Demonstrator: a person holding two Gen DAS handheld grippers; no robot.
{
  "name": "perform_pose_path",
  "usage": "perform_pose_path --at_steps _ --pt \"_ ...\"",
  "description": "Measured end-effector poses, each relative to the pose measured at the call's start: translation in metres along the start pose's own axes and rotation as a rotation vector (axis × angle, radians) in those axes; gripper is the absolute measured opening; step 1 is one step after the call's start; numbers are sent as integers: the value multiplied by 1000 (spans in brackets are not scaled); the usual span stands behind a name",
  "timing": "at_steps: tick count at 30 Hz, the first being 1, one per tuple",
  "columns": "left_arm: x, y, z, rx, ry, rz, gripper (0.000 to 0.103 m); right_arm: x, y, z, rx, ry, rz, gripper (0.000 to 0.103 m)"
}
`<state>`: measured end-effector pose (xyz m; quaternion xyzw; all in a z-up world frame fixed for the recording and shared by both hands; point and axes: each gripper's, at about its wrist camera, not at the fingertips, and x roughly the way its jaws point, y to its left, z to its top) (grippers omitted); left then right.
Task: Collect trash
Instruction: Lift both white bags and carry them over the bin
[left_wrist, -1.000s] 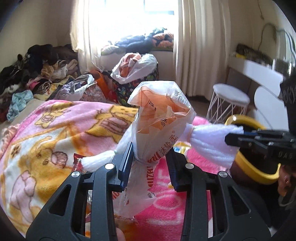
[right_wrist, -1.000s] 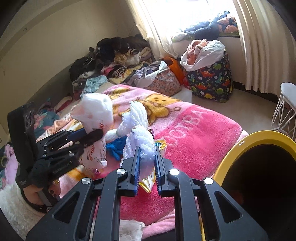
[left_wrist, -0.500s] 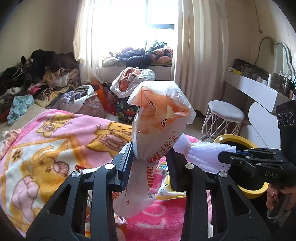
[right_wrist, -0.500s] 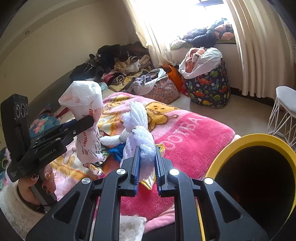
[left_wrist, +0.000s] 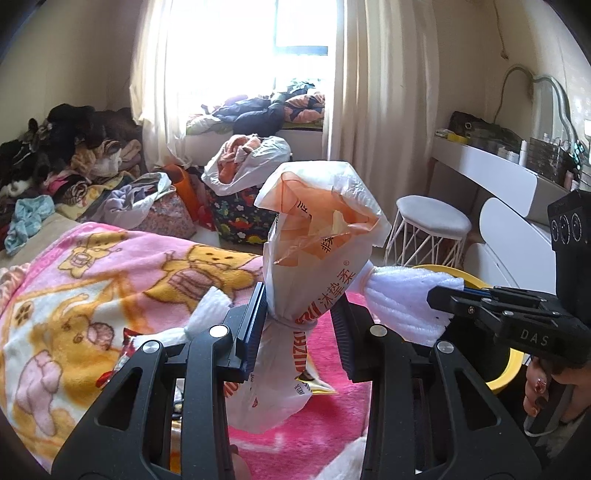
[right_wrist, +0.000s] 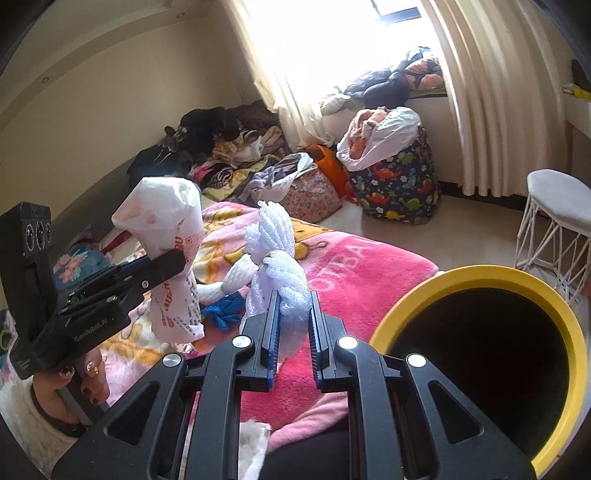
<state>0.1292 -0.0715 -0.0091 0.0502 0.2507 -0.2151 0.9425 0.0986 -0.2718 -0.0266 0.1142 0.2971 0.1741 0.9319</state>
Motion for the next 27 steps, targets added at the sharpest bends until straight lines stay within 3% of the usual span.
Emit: perform_pose_path --at_steps 27 --pt "10 -64 -2 84 26 -82 28 -41 -49 -10 126 -66 -112 14"
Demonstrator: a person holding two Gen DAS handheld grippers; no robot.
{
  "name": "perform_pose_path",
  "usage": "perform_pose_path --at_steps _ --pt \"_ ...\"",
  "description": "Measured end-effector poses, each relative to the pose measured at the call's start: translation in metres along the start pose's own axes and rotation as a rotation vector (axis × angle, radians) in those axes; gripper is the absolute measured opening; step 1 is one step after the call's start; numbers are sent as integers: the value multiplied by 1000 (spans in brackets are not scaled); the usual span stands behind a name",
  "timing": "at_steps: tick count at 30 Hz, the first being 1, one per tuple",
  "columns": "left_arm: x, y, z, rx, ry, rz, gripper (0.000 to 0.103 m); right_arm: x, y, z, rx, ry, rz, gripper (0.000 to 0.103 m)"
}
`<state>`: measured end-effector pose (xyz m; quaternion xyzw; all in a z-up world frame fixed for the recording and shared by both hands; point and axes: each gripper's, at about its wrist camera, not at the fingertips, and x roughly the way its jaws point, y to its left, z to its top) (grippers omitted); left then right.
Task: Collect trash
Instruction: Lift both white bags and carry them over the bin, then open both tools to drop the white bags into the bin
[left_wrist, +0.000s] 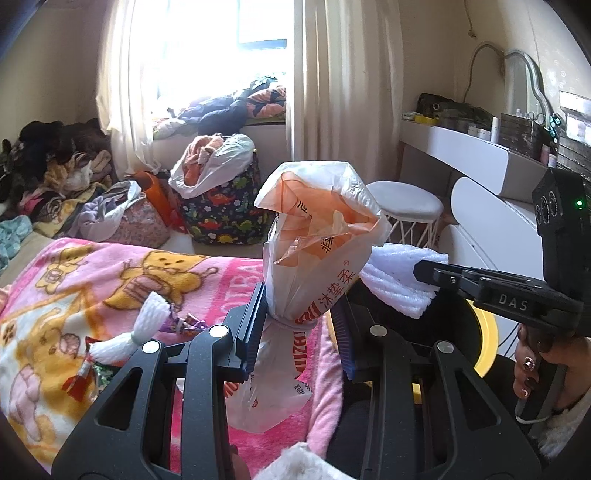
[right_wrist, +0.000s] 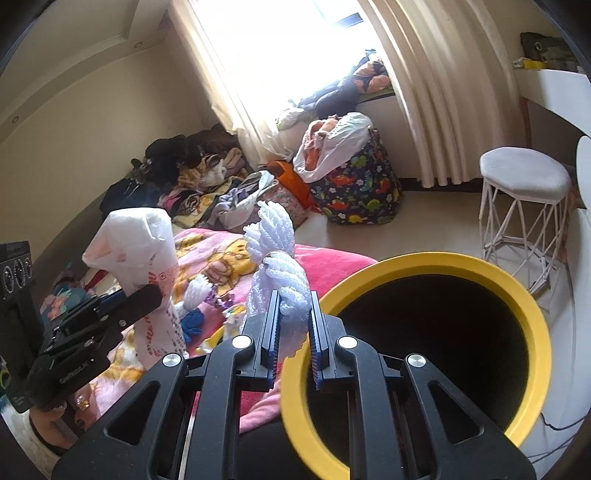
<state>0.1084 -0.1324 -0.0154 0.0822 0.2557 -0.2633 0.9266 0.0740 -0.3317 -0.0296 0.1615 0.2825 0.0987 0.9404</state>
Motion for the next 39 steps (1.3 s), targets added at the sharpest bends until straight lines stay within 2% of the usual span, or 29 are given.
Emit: perform_pose_path --at_steps 22,39 --pt "26 -49 1 84 35 -75 28 -12 -51 -7 62 -18 -178 14" --pt "70 -86 -1 127 115 -142 28 -7 -97 -21 189 51 -266 14"
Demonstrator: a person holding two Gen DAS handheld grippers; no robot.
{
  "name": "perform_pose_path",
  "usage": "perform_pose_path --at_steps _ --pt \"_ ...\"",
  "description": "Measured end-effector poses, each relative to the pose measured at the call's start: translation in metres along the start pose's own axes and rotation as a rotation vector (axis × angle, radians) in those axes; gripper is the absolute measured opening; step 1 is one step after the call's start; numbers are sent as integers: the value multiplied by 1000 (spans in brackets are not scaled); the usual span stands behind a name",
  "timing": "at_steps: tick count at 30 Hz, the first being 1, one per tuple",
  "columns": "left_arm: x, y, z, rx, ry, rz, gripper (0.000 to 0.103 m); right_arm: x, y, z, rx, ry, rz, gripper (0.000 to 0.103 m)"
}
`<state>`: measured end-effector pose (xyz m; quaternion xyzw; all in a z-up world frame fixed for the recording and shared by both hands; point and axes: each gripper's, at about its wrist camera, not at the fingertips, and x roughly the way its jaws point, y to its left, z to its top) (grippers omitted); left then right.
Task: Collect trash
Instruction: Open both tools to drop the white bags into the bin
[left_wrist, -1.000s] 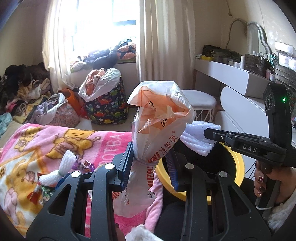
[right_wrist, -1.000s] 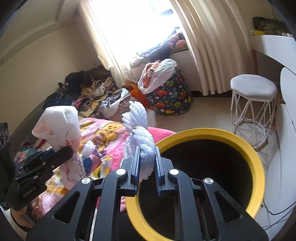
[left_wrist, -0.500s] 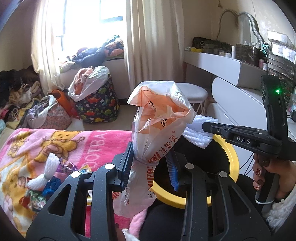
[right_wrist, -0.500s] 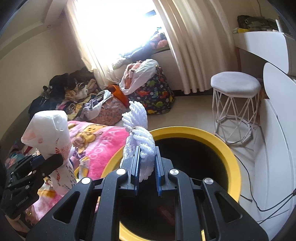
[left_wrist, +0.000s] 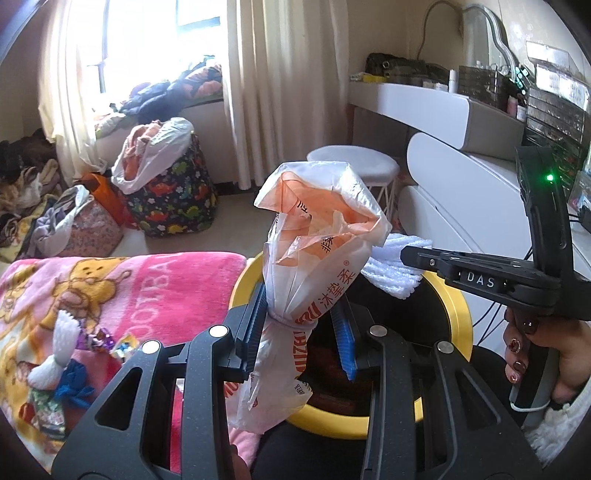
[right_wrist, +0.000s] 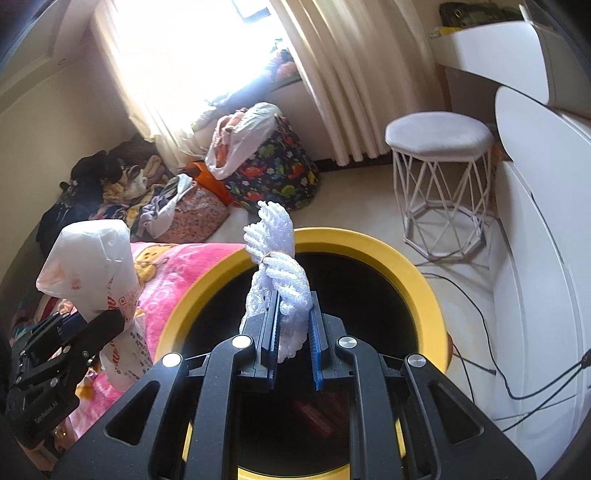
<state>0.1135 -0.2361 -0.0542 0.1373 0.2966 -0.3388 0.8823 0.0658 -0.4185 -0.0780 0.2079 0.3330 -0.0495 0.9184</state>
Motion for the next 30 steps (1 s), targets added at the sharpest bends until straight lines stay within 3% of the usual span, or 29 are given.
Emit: perform_pose_path --at_steps 10,20,23,25,26,28,30 --pt "26 -11 4 14 41 -28 28 5 -14 -3 46 24 -28 14" --pt "43 -6 8 -38 60 -50 28 8 -14 -3 18 33 -54 16" --pt "40 1 9 -68 53 -52 45 8 -14 -3 7 29 -55 28" --pt "37 6 8 -82 42 -44 61 7 -12 -3 -1 19 -54 44" --pt "34 8 8 -91 38 -44 64 6 -12 -3 -5 14 -51 46" --pt "29 12 7 -102 26 -35 79 6 -10 -2 -12 7 -54 49" --pt "24 16 6 -114 14 -22 82 5 -8 -2 -16 -5 -50 52"
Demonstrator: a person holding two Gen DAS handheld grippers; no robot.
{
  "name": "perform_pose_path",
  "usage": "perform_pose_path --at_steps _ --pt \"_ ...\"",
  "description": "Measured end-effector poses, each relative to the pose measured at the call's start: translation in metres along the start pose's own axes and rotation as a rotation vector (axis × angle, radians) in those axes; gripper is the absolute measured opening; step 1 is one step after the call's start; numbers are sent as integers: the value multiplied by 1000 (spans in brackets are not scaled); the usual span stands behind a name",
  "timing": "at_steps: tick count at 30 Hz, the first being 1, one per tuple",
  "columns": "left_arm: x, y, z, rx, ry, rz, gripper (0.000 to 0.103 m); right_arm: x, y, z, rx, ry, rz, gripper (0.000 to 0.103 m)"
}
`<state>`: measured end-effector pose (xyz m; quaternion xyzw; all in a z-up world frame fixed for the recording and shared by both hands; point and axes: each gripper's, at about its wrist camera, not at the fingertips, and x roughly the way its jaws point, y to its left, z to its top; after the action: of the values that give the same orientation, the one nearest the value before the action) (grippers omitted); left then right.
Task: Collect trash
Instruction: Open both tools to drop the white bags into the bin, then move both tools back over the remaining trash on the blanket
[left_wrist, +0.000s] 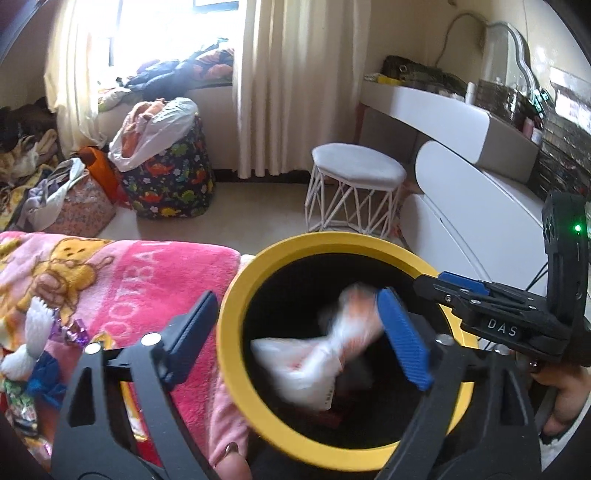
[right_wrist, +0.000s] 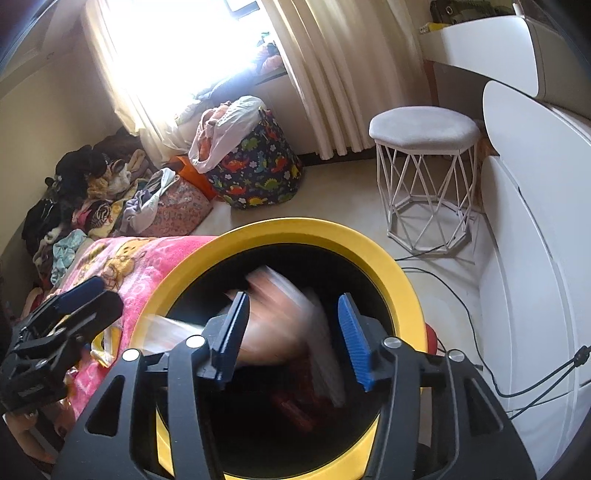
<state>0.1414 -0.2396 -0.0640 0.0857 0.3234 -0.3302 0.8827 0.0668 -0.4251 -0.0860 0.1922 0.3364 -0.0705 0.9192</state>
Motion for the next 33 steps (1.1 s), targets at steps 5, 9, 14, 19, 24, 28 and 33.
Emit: perform_pose_path --at_steps 5,9,14,19,24,28,33 --pt "-12 11 -6 -18 -17 35 90 -3 4 1 -14 -25 8 55" --pt "-20 22 -10 -40 -25 62 92 -5 13 1 -34 -43 28 60" --pt "-30 36 -13 -66 -31 90 92 -7 24 1 -62 -62 46 64" --pt "-43 47 -16 -77 -51 125 92 -10 36 0 -80 -74 64 65" --pt "-53 59 -20 -98 -59 149 92 -13 49 0 -102 -83 82 66" --pt "-60 66 -22 -110 -72 166 92 -13 58 -1 -122 -85 92 67" --pt "-69 76 -25 -126 -87 185 92 -15 71 -1 -146 -90 108 68"
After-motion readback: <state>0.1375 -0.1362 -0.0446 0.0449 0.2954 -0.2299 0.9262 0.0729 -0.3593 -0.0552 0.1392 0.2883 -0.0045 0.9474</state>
